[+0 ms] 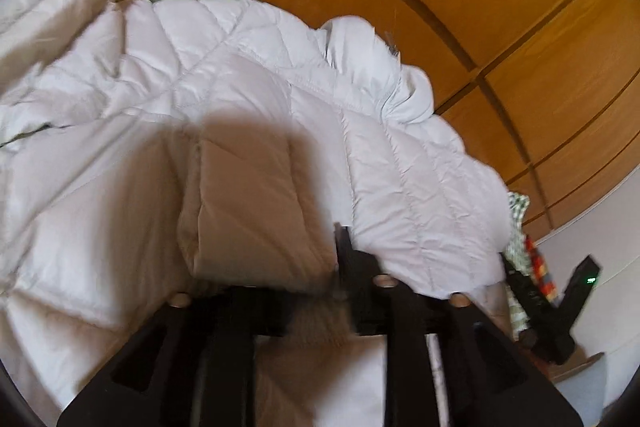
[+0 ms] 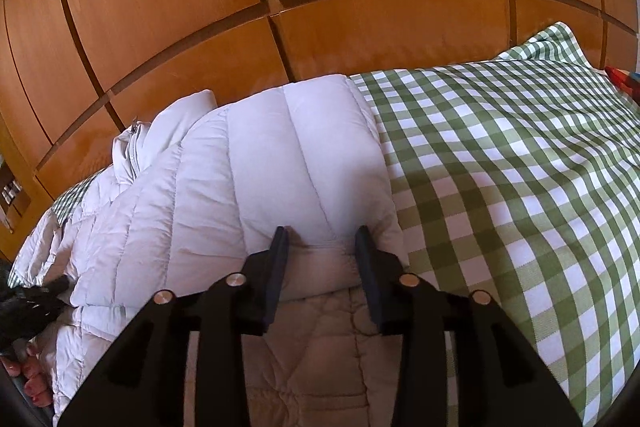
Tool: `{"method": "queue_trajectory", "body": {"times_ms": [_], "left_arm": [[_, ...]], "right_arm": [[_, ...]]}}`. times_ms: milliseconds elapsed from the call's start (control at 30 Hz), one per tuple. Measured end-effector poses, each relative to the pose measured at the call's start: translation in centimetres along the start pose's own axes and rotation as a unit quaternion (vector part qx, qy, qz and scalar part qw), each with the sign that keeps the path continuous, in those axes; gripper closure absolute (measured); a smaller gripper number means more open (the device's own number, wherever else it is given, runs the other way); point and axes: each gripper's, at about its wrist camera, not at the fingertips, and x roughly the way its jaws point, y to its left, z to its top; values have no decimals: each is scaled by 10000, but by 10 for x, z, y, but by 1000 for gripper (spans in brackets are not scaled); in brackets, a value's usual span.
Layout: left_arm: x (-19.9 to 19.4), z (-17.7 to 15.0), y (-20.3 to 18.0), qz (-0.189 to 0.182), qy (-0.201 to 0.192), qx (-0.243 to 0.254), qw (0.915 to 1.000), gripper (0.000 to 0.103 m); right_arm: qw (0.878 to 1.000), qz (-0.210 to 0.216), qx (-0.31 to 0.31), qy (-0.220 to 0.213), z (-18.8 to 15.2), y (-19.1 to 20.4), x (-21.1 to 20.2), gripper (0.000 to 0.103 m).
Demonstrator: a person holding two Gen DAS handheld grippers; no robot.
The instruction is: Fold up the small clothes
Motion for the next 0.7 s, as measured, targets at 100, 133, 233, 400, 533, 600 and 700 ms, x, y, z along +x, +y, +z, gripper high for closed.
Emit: {"method": "queue_trajectory", "body": {"times_ms": [100,133,233,400,533,600,700], "left_arm": [[-33,-3,-2,-113,-408,45,9991,36],[-45,-3,-1,-109,-564,90,9983,34],[-83,2,15,77,-983,86,9951,33],[-138,19,74,563,-1695,-701,9814,31],[-172,31,128,1311,-2052,-1452,9590,28],[-184,37,155,1621,-2154,-1734,9472,28],[-197,49,196,1916,-2229,-2187,9305,28]], "right_arm": [[10000,-67,-62,-26,0,3,-1,58],[9999,-78,-71,-49,0,3,-2,57],[9997,-91,-109,-213,-1,4,-8,51],[9975,-136,-400,-564,-4,16,-22,49],[9948,-123,-852,-538,-7,35,-19,49],[9932,-137,-1032,-511,-8,43,-18,49],[9922,-150,-1144,-473,-8,48,-15,49]]}}
